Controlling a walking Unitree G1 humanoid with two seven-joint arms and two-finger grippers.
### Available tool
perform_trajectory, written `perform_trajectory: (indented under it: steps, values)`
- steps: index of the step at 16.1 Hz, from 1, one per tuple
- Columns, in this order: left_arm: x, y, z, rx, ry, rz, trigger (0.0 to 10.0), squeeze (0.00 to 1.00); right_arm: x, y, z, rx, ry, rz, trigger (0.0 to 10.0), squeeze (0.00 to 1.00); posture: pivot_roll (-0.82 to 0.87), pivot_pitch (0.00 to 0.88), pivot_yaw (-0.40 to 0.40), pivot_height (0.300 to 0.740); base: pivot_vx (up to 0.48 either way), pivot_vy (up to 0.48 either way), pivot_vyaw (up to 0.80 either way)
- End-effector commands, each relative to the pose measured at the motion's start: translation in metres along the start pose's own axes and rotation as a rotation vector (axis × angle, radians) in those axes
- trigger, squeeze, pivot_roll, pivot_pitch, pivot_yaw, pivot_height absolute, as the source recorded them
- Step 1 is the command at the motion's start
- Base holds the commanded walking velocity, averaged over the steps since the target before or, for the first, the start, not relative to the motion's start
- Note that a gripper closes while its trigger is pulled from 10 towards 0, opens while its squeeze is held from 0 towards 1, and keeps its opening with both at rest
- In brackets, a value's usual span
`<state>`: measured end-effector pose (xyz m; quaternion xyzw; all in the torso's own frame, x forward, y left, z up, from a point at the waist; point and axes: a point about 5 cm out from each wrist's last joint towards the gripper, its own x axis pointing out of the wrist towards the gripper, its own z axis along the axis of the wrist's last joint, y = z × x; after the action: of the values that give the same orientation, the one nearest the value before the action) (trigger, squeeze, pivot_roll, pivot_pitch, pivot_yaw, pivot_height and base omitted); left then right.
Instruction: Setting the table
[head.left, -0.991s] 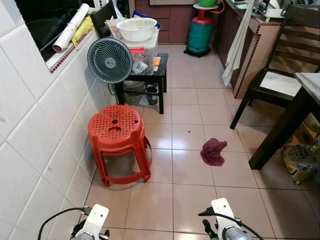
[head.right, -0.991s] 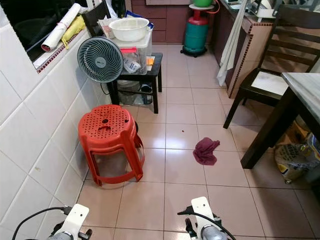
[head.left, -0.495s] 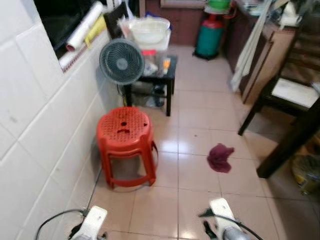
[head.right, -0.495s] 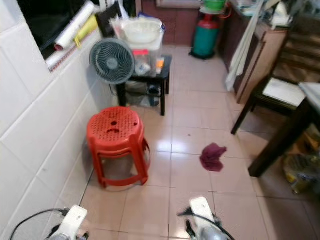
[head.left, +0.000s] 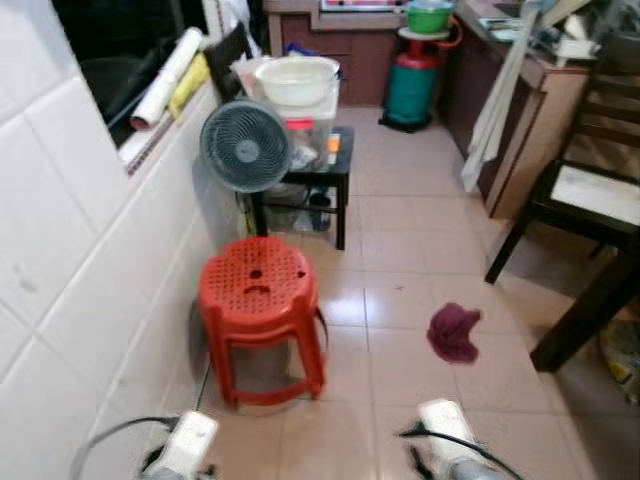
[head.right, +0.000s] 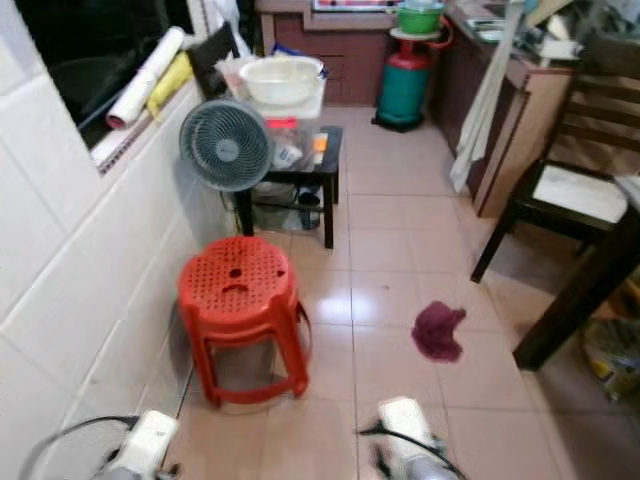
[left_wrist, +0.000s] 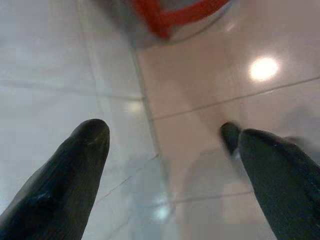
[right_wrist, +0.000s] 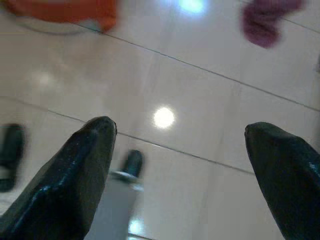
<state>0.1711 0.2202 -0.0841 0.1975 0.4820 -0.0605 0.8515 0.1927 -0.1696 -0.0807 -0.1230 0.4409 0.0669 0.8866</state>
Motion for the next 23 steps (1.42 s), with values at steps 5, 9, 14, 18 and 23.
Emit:
perform_trajectory:
  steps: [5, 9, 14, 18, 23]
  values:
    - [0.001, -0.007, 0.004, -0.072, 0.000, 0.022, 10.0, 0.00, 0.000, -0.012, 0.003, -0.038, -0.001, 0.002, 10.0, 0.00, -0.07, 0.000, -0.039, 0.740, 0.000, 0.000, 0.00]
    - [0.001, -0.011, 0.001, -0.099, 0.013, 0.039, 10.0, 0.00, 0.004, -0.015, 0.024, -0.081, -0.033, 0.015, 10.0, 0.00, -0.02, 0.000, -0.075, 0.740, 0.000, 0.000, 0.00]
    - [0.000, -0.010, -0.004, -0.109, 0.030, 0.064, 10.0, 0.00, 0.005, -0.008, 0.028, -0.088, -0.034, 0.037, 10.0, 0.00, 0.02, 0.000, -0.073, 0.740, 0.000, 0.000, 0.00]
    - [0.000, -0.007, -0.005, -0.063, 0.028, 0.063, 10.0, 0.00, 0.004, -0.007, 0.021, -0.007, -0.005, 0.017, 10.0, 0.00, -0.01, 0.000, -0.030, 0.740, 0.000, 0.000, 0.00]
    - [0.000, -0.008, -0.003, -0.012, 0.014, 0.046, 10.0, 0.00, 0.002, -0.009, 0.008, 0.013, 0.030, -0.011, 10.0, 0.00, -0.06, 0.000, 0.008, 0.740, 0.000, 0.000, 0.00]
